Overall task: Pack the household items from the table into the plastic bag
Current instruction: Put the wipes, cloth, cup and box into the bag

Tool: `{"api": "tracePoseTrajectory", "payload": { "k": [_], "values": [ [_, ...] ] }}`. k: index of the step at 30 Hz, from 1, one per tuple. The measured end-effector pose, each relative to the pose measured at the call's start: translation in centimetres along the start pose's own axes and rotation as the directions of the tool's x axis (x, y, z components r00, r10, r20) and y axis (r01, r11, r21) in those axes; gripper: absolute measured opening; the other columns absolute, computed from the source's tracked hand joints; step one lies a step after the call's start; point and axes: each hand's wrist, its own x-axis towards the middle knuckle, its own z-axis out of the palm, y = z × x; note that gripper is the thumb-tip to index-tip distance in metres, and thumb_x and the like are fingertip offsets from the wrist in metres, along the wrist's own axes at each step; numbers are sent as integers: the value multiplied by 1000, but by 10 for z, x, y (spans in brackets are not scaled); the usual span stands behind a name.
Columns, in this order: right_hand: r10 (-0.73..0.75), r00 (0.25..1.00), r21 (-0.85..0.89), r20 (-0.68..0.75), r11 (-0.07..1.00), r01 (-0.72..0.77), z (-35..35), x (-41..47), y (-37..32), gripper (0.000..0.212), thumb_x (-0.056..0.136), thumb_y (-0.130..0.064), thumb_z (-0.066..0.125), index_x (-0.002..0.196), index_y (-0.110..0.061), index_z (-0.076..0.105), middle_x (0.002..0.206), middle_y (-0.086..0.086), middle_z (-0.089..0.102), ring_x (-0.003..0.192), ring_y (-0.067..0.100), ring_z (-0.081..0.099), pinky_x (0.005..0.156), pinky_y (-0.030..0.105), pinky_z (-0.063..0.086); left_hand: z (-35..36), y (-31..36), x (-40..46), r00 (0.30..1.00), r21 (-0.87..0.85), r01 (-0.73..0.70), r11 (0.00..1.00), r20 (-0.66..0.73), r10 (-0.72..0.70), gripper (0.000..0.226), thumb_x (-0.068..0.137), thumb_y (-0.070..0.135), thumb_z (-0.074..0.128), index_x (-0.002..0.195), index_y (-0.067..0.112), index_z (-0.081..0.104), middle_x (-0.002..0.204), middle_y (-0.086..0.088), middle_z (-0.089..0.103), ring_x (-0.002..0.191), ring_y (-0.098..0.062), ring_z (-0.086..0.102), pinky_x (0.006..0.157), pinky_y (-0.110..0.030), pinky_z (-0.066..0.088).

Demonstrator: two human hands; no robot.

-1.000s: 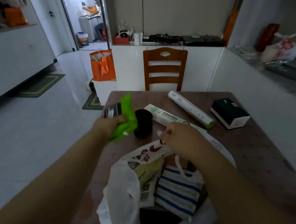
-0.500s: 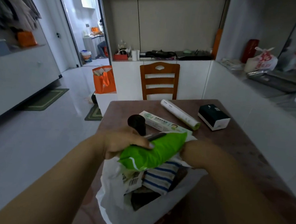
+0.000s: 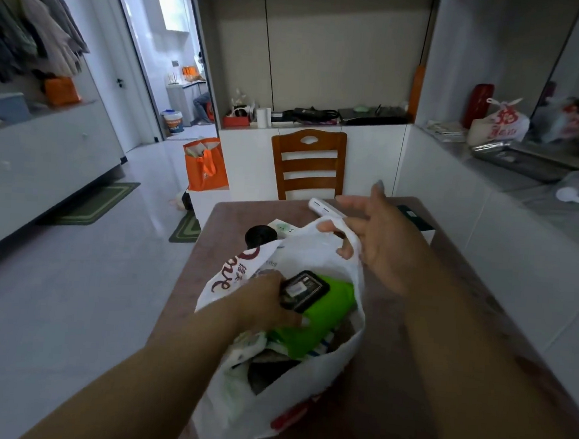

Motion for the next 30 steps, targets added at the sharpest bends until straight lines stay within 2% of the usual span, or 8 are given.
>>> {"api": "tracePoseTrajectory", "payload": {
  "k": [7, 10, 14, 18, 22, 24, 26, 30],
  "values": [
    [-71, 994, -67, -78, 996, 66, 1, -10, 12, 60, 79, -74, 34, 97, -31, 71, 104, 4, 75, 67, 17, 55, 61, 26, 40, 22, 1, -5, 989, 59, -138, 989, -40, 140, 61, 88, 37, 61, 144, 26, 39, 143, -2, 48, 130, -22, 46, 101, -26, 35],
    [-59, 991, -62, -118, 997, 52, 3, -11, 14, 57, 90, -64, 30, 97, -25, 71, 98, 4, 77, 72, 22, 54, 56, 24, 39, 50, 4, -17, 979, 382, -194, 904, 139, 151, 68, 90, 49, 50, 150, 36, 20, 161, 5, 14, 147, -27, 15, 116, -46, 18],
    [3, 988, -219, -154, 975, -37, 11, -13, 23, 62, 93, -60, 27, 106, -15, 68, 92, 5, 77, 56, 15, 49, 52, 21, 40, 76, 10, -15, 944, 476, -302, 826, 268, 191, 59, 91, 55, 40, 146, 43, 22, 162, 10, -2, 148, -31, -11, 114, -65, 6],
    [9, 986, -360, -166, 930, -69, 10, -16, 21, 59, 94, -58, 27, 112, -16, 65, 88, 5, 76, 62, 18, 60, 61, 25, 50, 44, 18, -20, 961, 364, -269, 892, 167, 222, 52, 93, 40, 47, 144, 31, 37, 157, 3, 26, 144, -25, 24, 116, -44, 23],
    [-125, 960, -667, -249, 742, -76, 6, -18, 10, 58, 93, -62, 21, 119, -25, 57, 100, -1, 67, 87, 16, 63, 86, 42, 51, -4, 20, -32, 973, 56, -232, 971, 15, 231, 33, 95, 31, 50, 125, 26, 63, 129, 5, 63, 116, -12, 58, 98, -21, 42],
    [-177, 944, -706, -279, 704, -77, 4, -17, 0, 54, 93, -61, 22, 120, -26, 54, 96, -4, 63, 85, 12, 59, 77, 35, 48, -24, 20, -33, 985, -99, -172, 980, -51, 167, 25, 94, 29, 53, 109, 22, 72, 108, 8, 71, 103, -6, 64, 84, -11, 47],
    [-173, 939, -695, -297, 713, -88, 2, -17, -11, 52, 94, -58, 23, 122, -25, 53, 91, -6, 61, 82, 8, 56, 70, 30, 41, -41, 20, -29, 983, -166, -159, 973, -121, 140, 19, 93, 30, 56, 94, 24, 74, 95, 7, 72, 91, -7, 66, 83, -21, 52],
    [-219, 933, -763, -286, 641, -83, -2, -14, -20, 52, 97, -51, 24, 123, -18, 55, 104, 5, 64, 99, 20, 60, 94, 42, 45, -59, 17, -21, 964, -231, -156, 960, -247, 97, 24, 92, 35, 55, 92, 17, 71, 89, 2, 72, 84, -12, 68, 86, -36, 57]
  ]
}}
